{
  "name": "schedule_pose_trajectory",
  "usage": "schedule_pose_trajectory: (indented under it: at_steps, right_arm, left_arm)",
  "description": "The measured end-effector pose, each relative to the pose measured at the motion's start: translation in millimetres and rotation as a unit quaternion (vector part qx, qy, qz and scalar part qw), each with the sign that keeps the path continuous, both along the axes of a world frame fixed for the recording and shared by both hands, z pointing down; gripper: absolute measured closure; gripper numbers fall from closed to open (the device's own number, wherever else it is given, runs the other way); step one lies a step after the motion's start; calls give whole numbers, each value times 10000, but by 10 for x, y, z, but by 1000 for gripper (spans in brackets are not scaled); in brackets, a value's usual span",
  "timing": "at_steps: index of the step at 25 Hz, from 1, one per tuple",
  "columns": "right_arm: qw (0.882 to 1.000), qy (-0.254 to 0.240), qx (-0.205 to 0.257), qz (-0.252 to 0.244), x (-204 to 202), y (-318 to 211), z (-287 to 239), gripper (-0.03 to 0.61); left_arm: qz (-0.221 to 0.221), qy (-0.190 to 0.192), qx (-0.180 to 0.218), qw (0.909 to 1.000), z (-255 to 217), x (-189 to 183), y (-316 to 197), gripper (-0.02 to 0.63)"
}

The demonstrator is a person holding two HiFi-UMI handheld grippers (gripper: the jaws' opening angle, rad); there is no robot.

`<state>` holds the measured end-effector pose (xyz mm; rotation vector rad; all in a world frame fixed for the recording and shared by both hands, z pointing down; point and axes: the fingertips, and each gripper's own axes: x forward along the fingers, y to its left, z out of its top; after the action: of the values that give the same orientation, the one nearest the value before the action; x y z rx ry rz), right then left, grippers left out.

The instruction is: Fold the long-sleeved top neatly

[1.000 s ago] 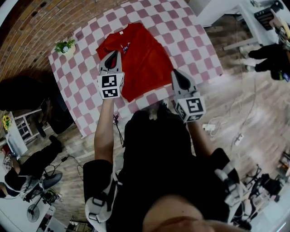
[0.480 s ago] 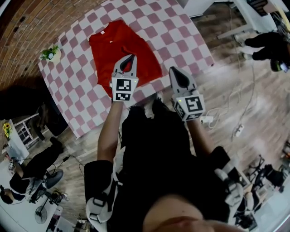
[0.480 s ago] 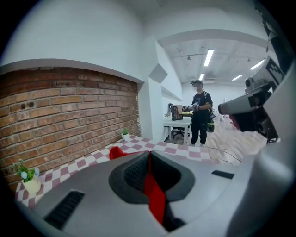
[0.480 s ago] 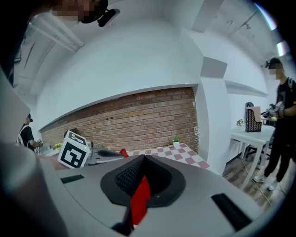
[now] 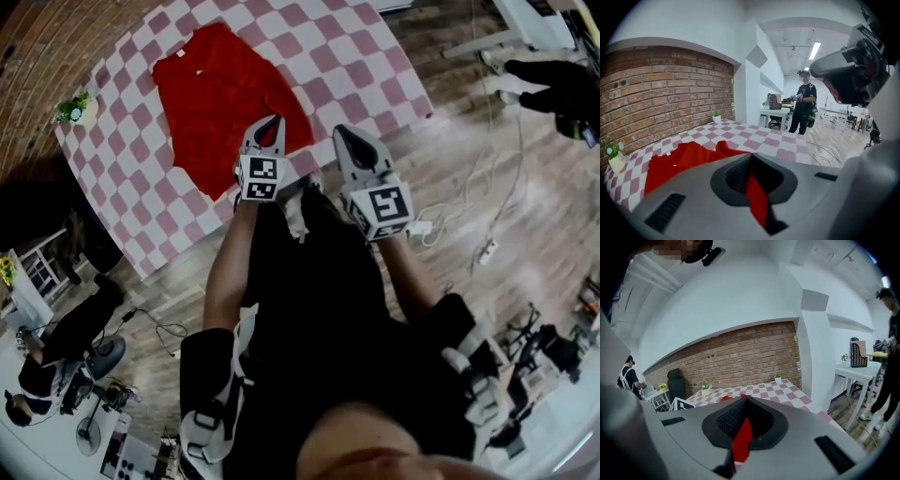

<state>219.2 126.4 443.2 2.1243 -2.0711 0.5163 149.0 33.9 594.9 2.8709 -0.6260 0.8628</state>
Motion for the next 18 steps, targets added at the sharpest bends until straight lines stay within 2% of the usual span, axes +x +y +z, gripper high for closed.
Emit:
schedule_pose_trajectory:
  at_steps: [11, 14, 18]
  right_arm:
    - [9994, -265, -223, 97, 208, 42, 228, 571]
    - [9995, -235, -215, 12, 246, 38, 228, 571]
    - [9996, -219, -202, -10, 294, 47, 243, 571]
  left_arm:
    - [-171, -377, -571, 9975, 788, 181, 232, 601]
    - [-216, -504, -732, 9958, 902, 199, 277, 600]
    - [-151, -469, -801, 9956, 925, 264, 317, 598]
